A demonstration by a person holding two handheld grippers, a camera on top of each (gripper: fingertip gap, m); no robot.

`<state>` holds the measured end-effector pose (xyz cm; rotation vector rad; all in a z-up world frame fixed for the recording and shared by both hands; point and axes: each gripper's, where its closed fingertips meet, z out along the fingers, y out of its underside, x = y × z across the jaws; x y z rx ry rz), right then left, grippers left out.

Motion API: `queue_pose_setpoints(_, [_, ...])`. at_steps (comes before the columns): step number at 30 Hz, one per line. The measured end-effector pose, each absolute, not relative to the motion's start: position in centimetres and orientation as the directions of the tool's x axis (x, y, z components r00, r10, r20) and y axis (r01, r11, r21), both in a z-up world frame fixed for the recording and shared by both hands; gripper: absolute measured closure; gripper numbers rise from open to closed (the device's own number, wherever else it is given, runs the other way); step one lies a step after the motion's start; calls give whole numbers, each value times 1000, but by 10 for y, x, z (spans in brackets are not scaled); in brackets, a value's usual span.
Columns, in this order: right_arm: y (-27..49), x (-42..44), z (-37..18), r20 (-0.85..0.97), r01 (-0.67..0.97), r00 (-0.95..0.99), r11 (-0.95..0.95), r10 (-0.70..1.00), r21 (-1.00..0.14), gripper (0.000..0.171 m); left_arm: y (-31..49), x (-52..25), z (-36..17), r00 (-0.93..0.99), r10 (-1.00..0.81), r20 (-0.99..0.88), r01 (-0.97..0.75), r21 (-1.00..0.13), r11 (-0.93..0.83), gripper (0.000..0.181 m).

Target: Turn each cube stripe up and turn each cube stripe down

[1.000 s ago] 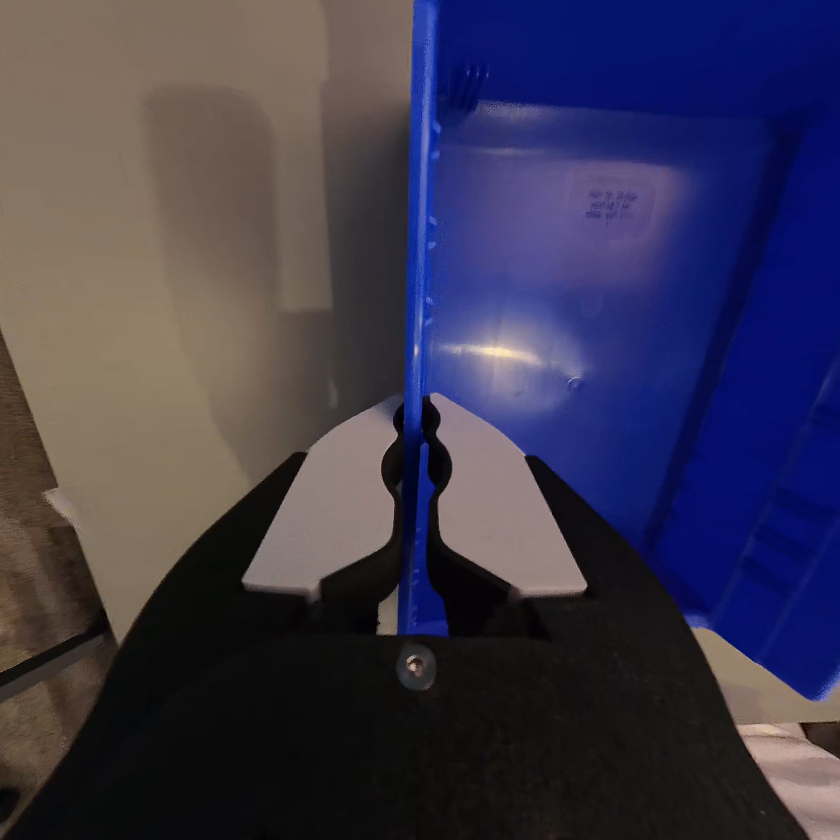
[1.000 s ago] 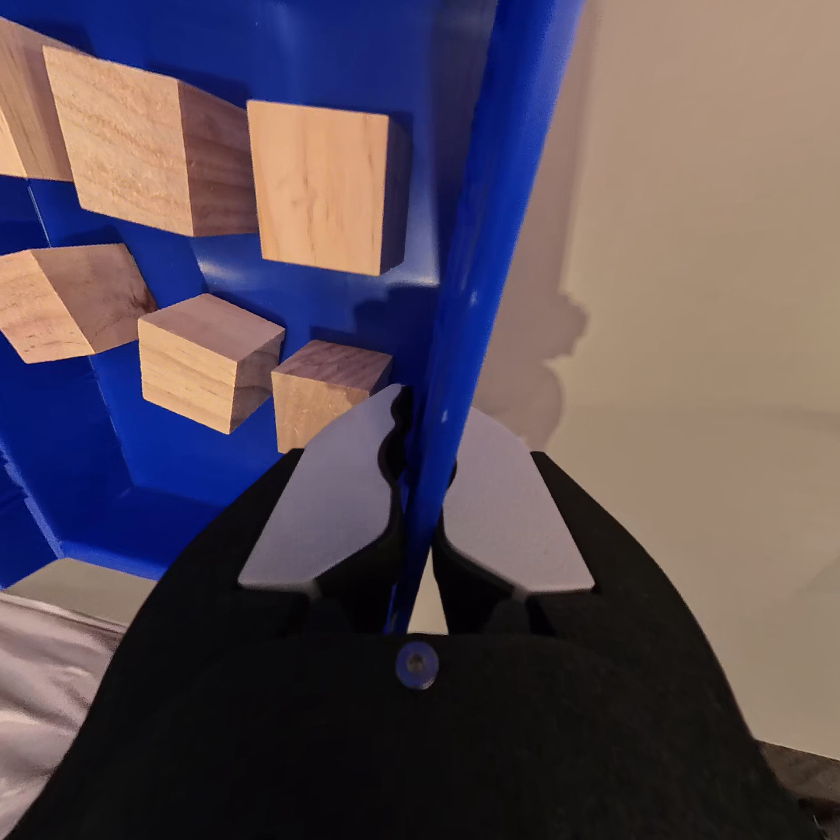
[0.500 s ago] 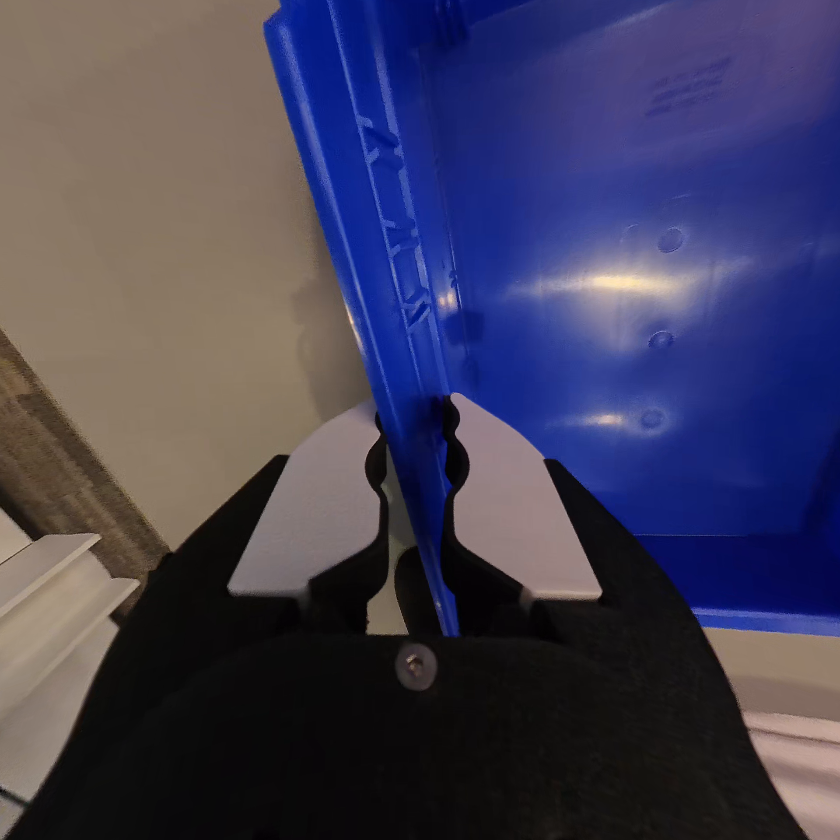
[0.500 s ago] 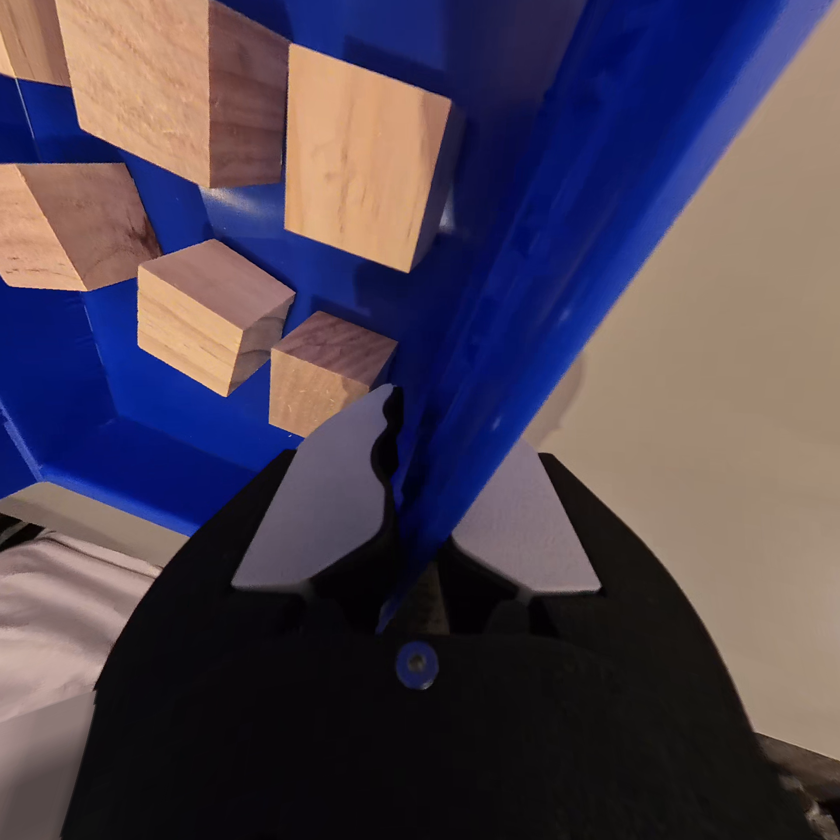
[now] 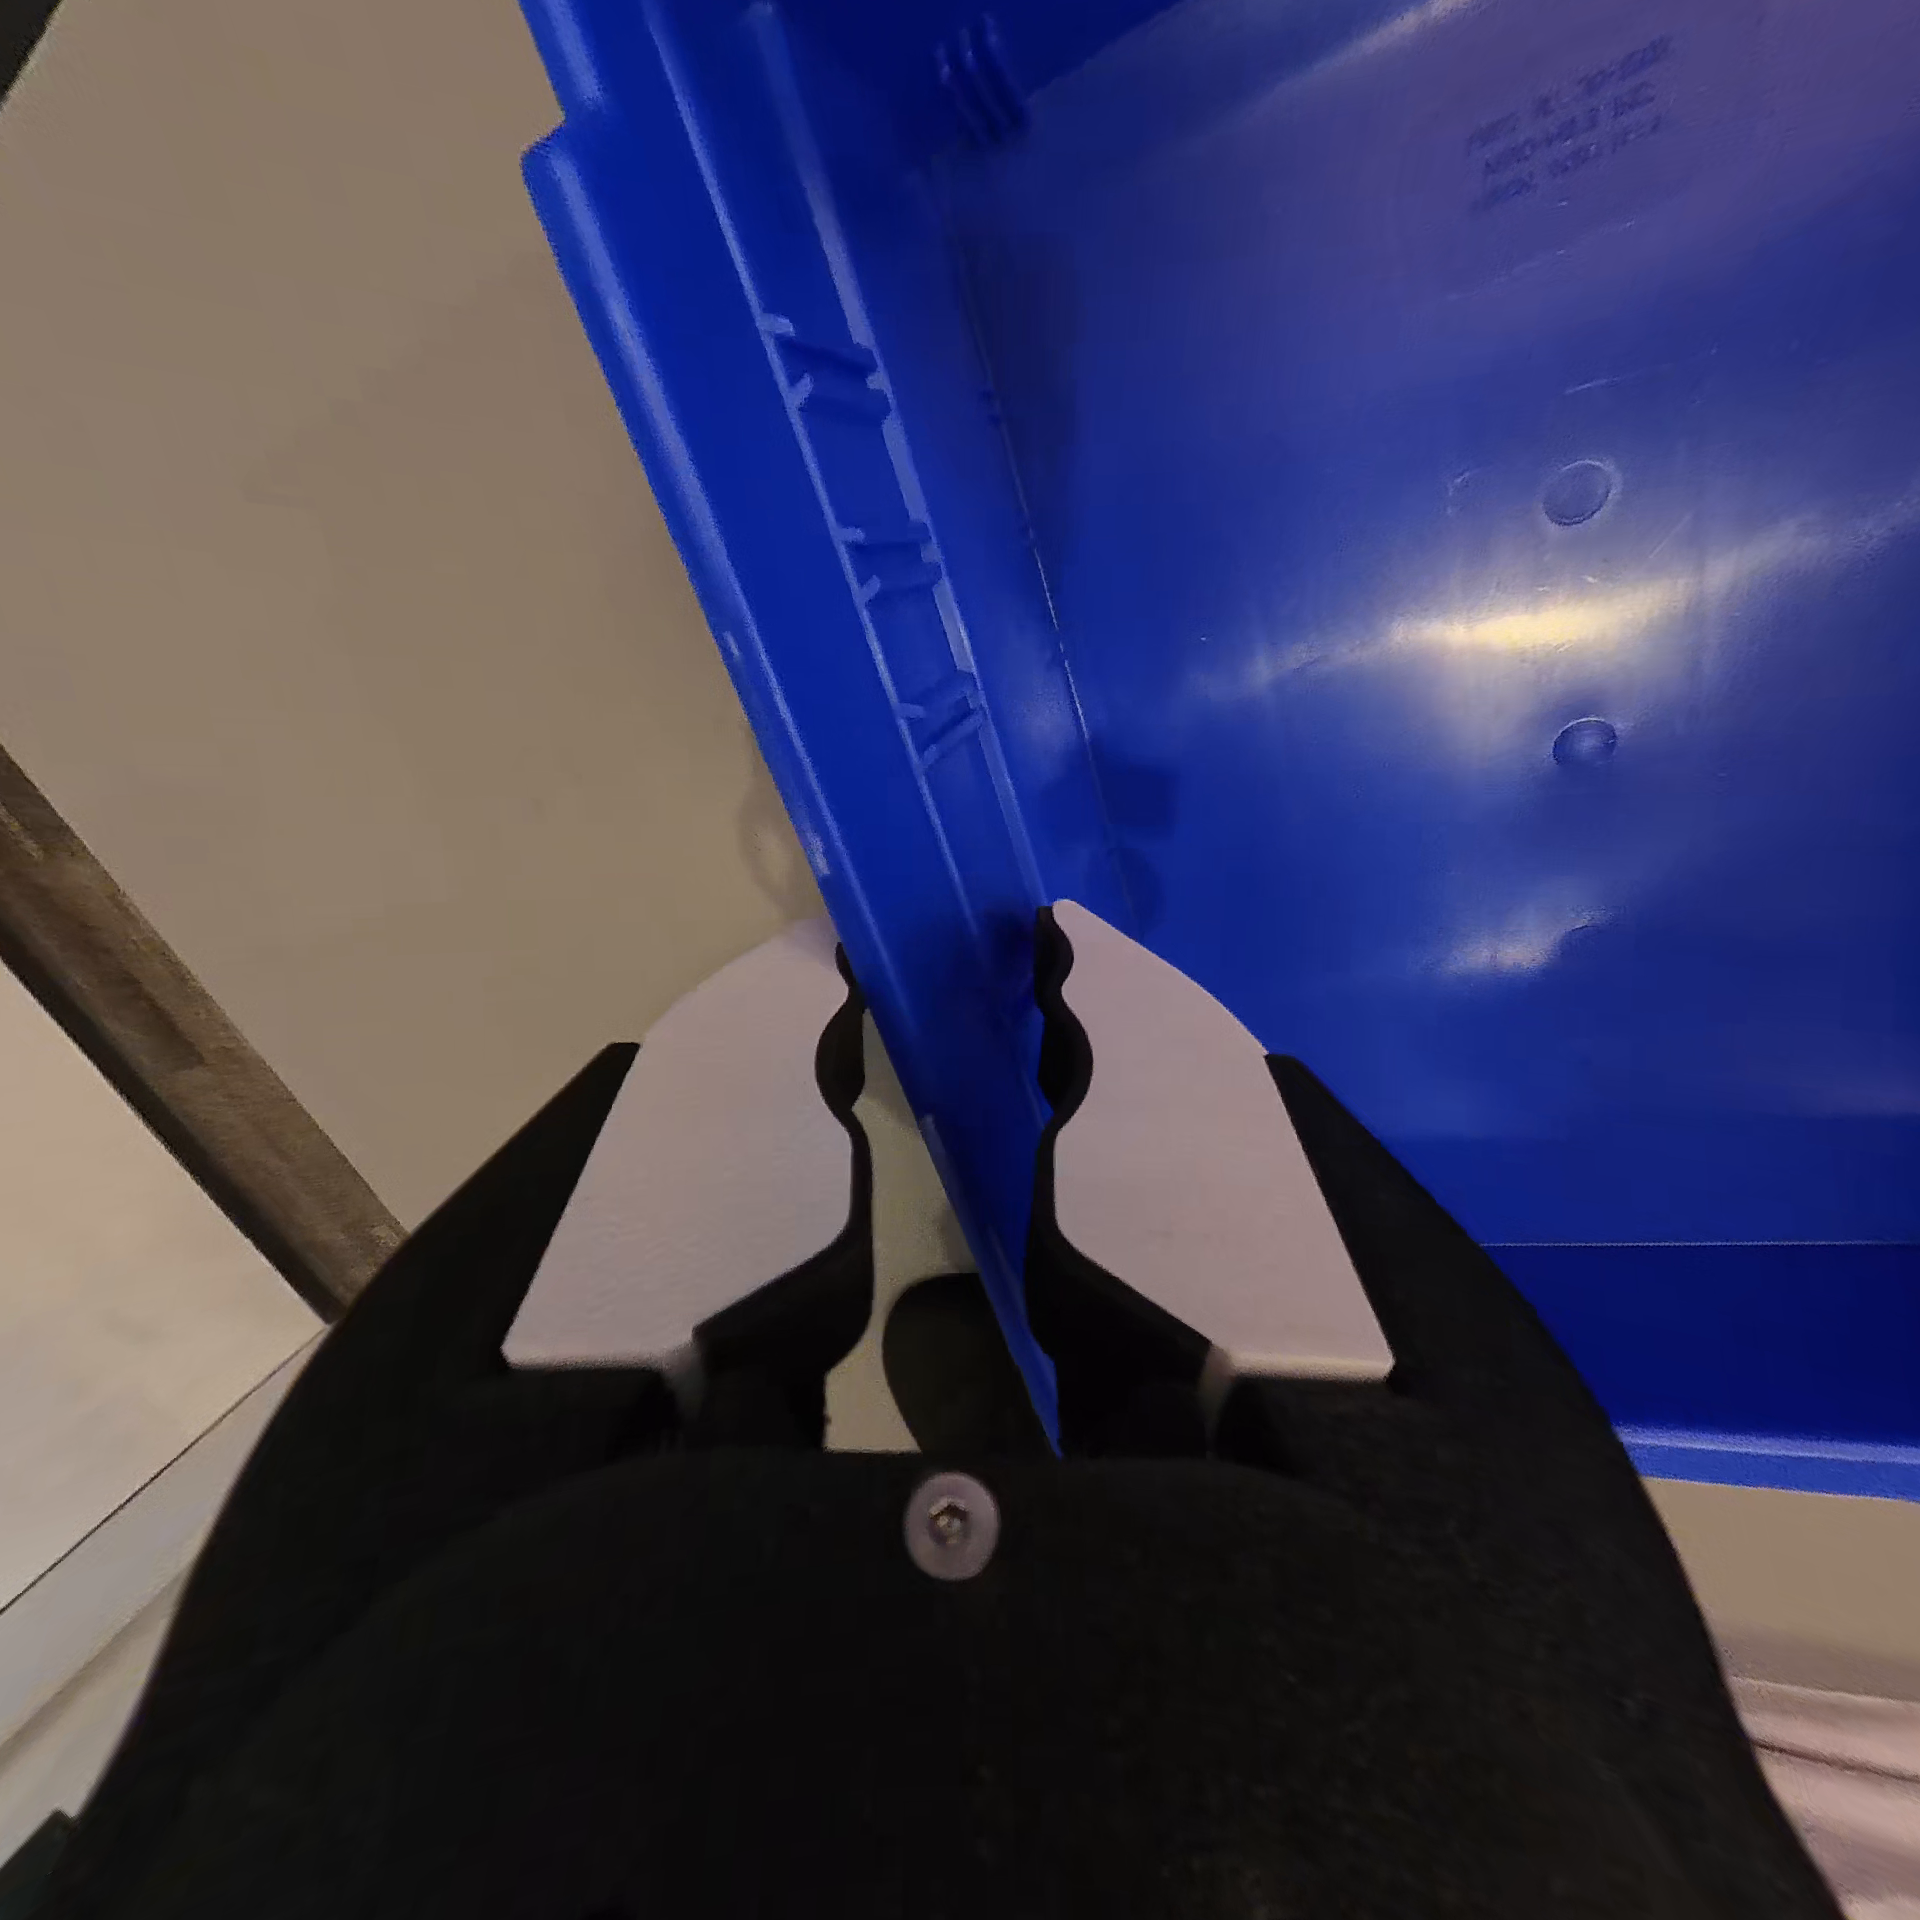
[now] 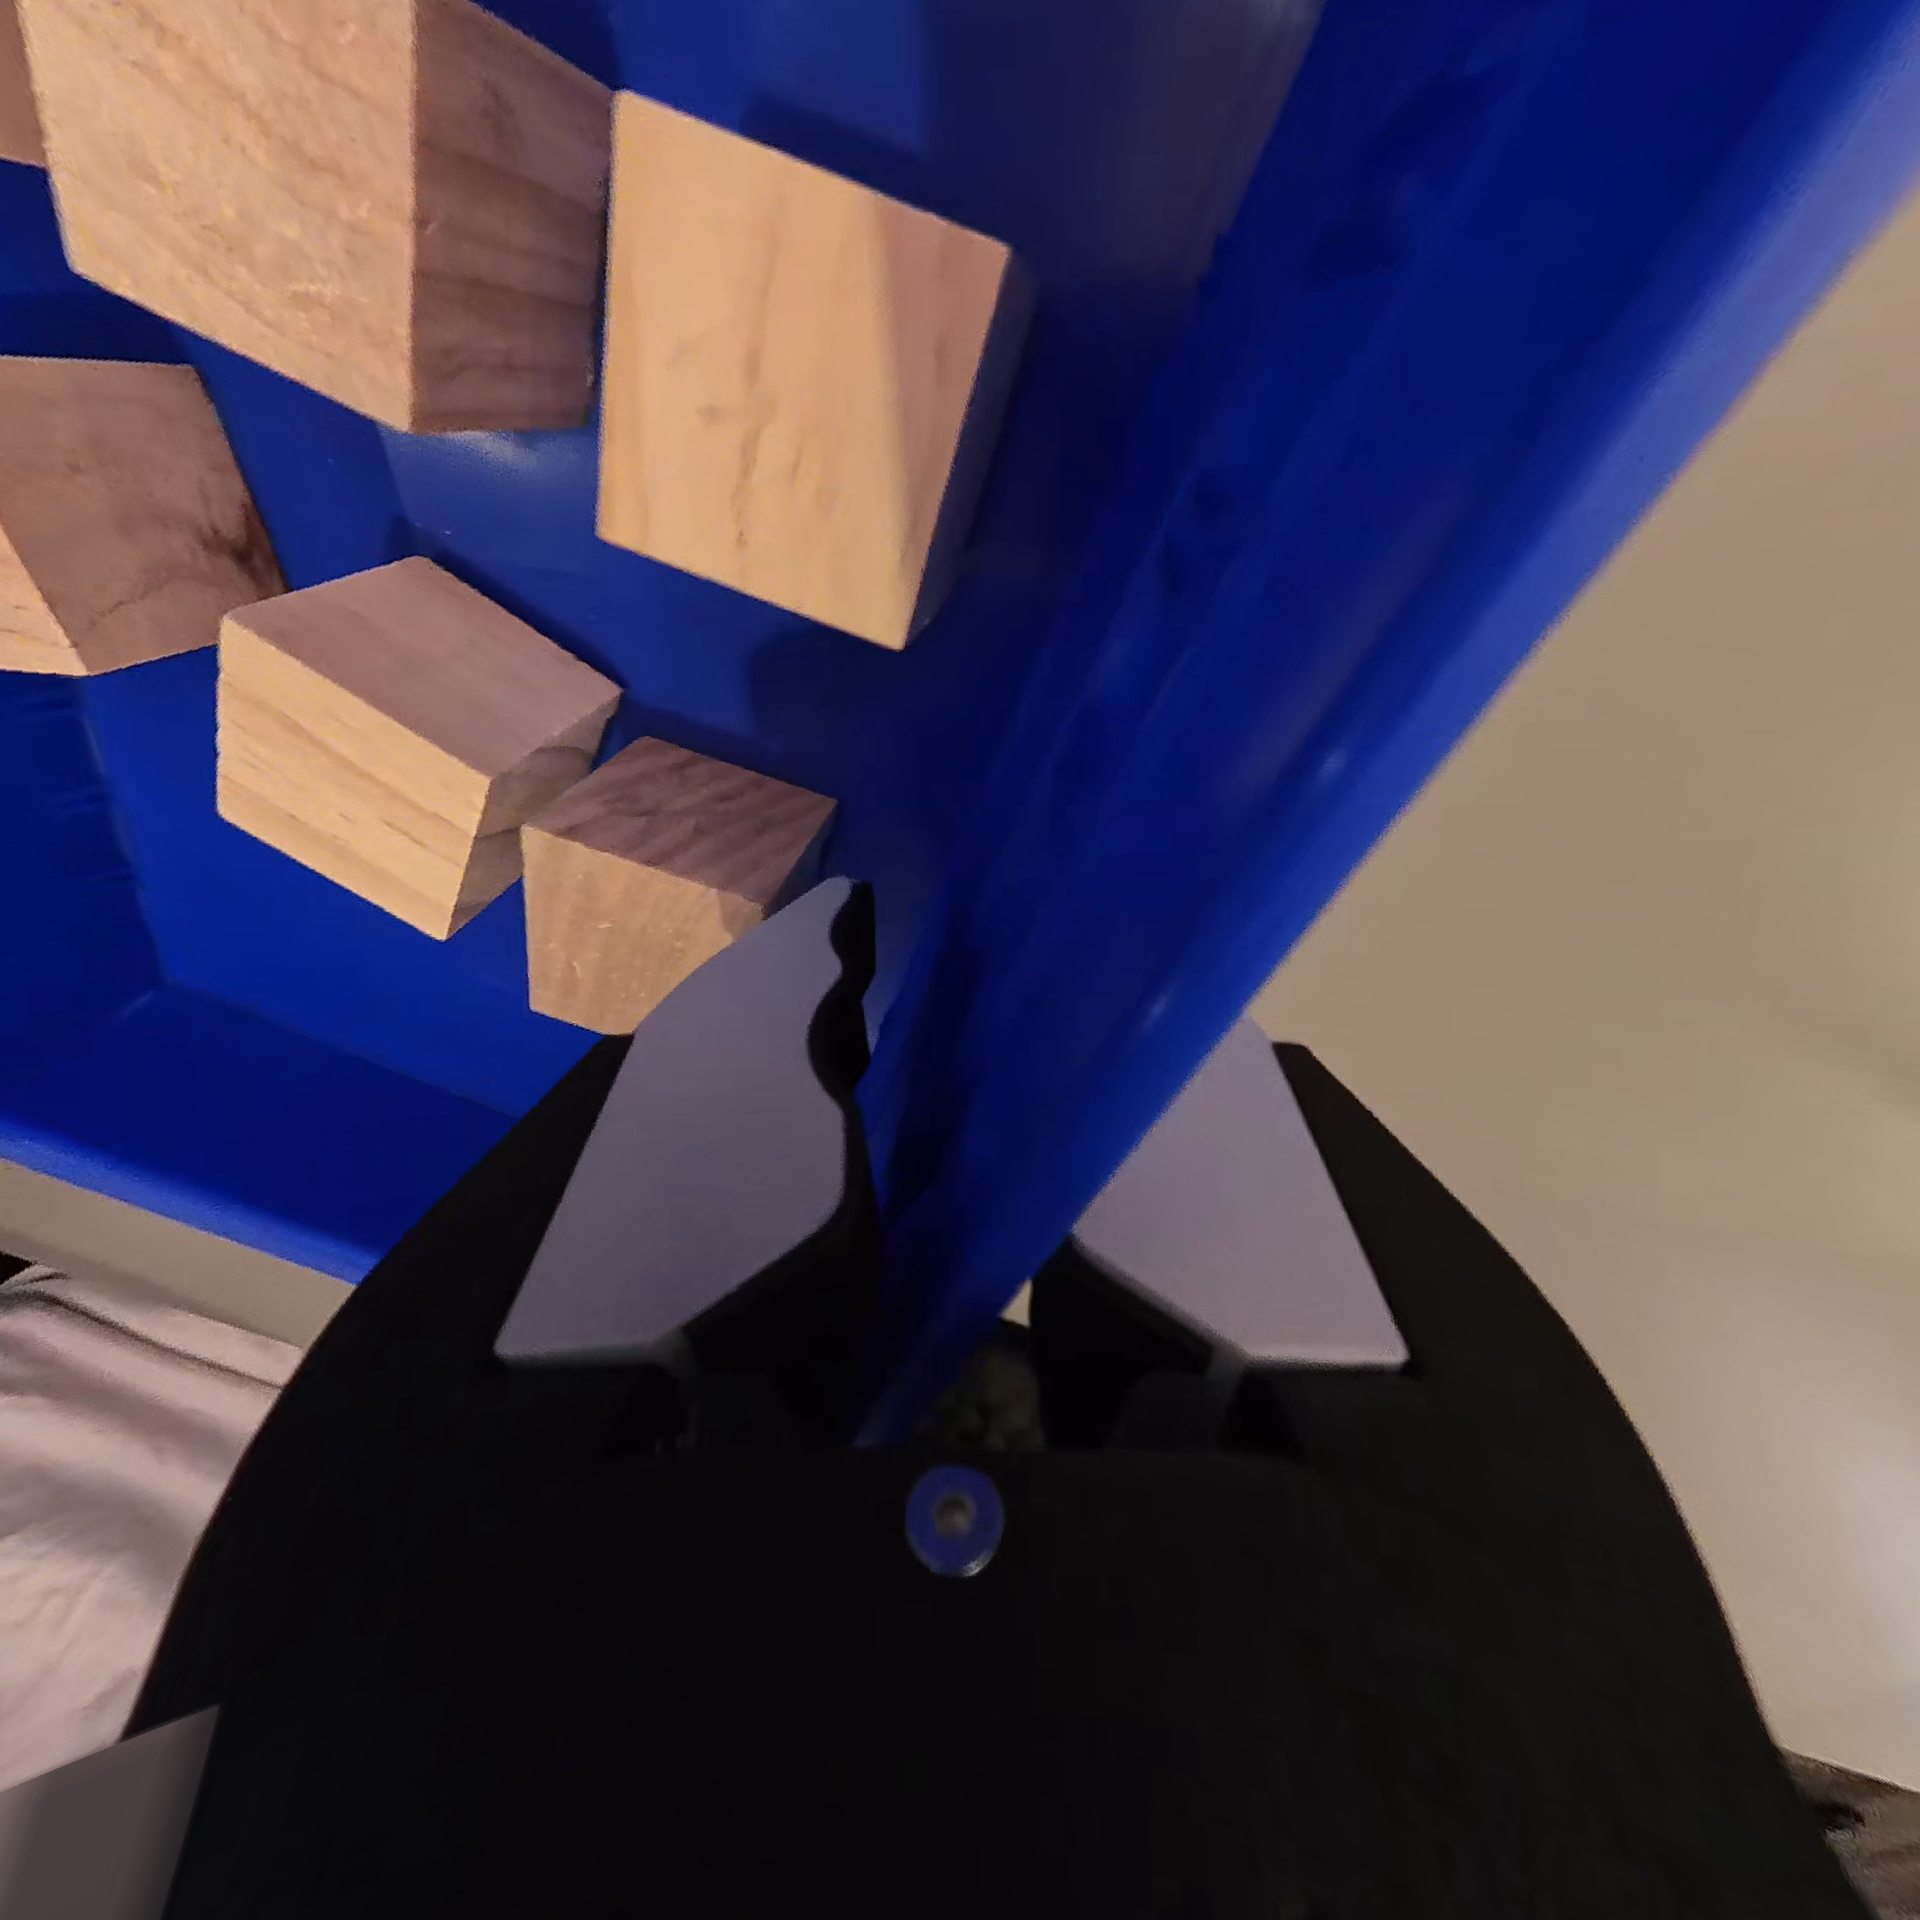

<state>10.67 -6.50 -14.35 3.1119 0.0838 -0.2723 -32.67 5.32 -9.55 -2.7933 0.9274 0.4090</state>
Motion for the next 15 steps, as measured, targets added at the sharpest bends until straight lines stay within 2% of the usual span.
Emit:
queue_pose_setpoints(3, [-64,106,-144,-192,52,980,-999,48,14,140,60,-325,-88,766,-538,-352,-606,-112,-788,127])
queue_pose_setpoints(7, [-62,105,-144,-188,24,982,-1000,23,0,146,68,-310,-68,760,-537,-366,-634,-236,-737,121])
queue_pose_setpoints(10, [-61,103,-142,-198,5,980,-1000,7,-11,158,70,-299,-44,748,-530,-399,-657,-333,-676,114])
queue_pose_setpoints(15, [-60,103,-141,-205,0,979,-1000,2,-9,159,71,-295,1,760,-465,-454,-649,-497,-576,114])
